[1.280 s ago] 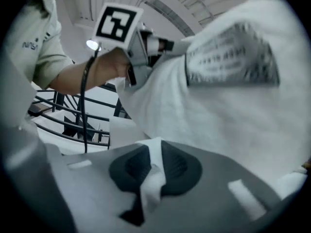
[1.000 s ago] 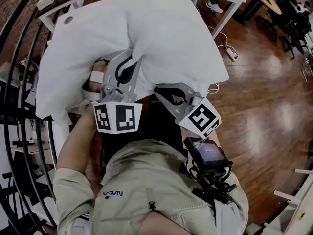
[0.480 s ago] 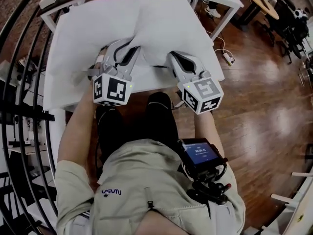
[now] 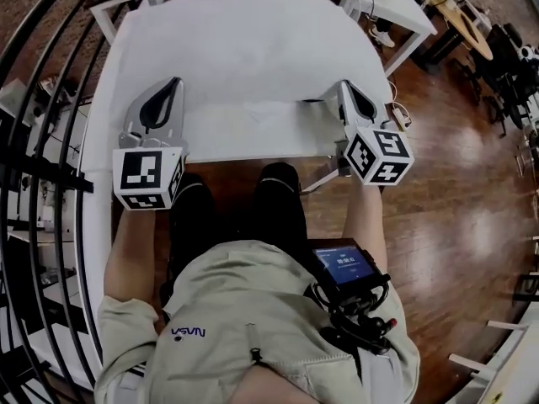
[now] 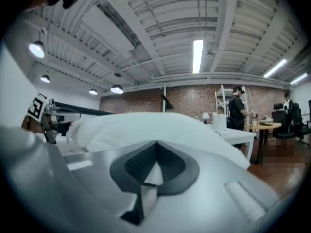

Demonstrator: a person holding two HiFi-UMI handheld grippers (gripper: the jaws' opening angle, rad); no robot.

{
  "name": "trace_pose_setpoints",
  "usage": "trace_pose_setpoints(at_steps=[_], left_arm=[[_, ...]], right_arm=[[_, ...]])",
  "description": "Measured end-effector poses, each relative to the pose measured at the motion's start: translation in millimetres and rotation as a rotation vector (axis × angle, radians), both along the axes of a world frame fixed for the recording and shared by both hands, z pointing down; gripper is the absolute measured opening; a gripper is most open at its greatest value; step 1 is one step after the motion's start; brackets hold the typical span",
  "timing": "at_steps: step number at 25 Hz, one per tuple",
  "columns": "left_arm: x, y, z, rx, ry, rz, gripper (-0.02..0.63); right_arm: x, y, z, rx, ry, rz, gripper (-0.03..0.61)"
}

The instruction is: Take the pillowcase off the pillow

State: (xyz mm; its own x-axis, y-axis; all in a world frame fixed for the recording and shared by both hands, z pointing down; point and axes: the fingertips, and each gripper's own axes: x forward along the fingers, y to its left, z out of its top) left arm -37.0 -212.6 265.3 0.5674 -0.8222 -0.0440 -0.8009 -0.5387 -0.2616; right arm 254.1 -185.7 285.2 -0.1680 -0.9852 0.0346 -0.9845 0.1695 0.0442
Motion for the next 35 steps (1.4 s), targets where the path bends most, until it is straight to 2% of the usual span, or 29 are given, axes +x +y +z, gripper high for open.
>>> trace_pose_setpoints(at_steps=[3,5,7,9,12,15,18,21,25,28,31,35], left_arm=[[-14,-4,-5,-0.059,0.121,-0.084,0.006],[-20,-8,-9,-0.072,0.184,-0.118,0.006],[-25,-8,-14,-0.065,0.216,-0.141,0.006],[-27,1,-18,-0.035,0.212,-0.148,0.006],[-29,25,-14,0.009,0.159,-0.136,0.006],[-33,47,6,0.014,0.111,-0.125,0.006],[-30,62,25,0.003,0.085,-0.127,0.006],[-23,65,32,-0.001,0.086,-0.118,0.006],[-16,72,23,-0.012,0.140,-0.121,0.006],[-17,73,26,0.001,0.103,-0.115,0.006],[-12,75,23,-0.015,0.126,-0.109,0.005],[-6,78,25,-0.010,0.118,-0.082,0.006]], right_arm=[[-24,20,-23,0.107,-0.107,-0.050,0.003],[-46,22,-31,0.147,-0.097,-0.080,0.003],[-64,21,-33,0.163,-0.053,-0.094,0.003],[-74,24,-31,0.166,-0.032,-0.094,0.003],[-74,39,-30,0.185,-0.043,-0.052,0.002],[-69,61,-26,0.202,-0.044,0.006,0.002],[-63,73,-13,0.174,-0.034,0.037,0.000],[-62,75,-6,0.154,-0.032,0.047,0.000],[-59,79,-4,0.153,-0.038,0.058,0.000],[-59,79,-3,0.149,-0.039,0.057,0.000],[-60,79,-2,0.145,-0.035,0.055,0.000],[-61,79,2,0.136,-0.029,0.054,0.000]])
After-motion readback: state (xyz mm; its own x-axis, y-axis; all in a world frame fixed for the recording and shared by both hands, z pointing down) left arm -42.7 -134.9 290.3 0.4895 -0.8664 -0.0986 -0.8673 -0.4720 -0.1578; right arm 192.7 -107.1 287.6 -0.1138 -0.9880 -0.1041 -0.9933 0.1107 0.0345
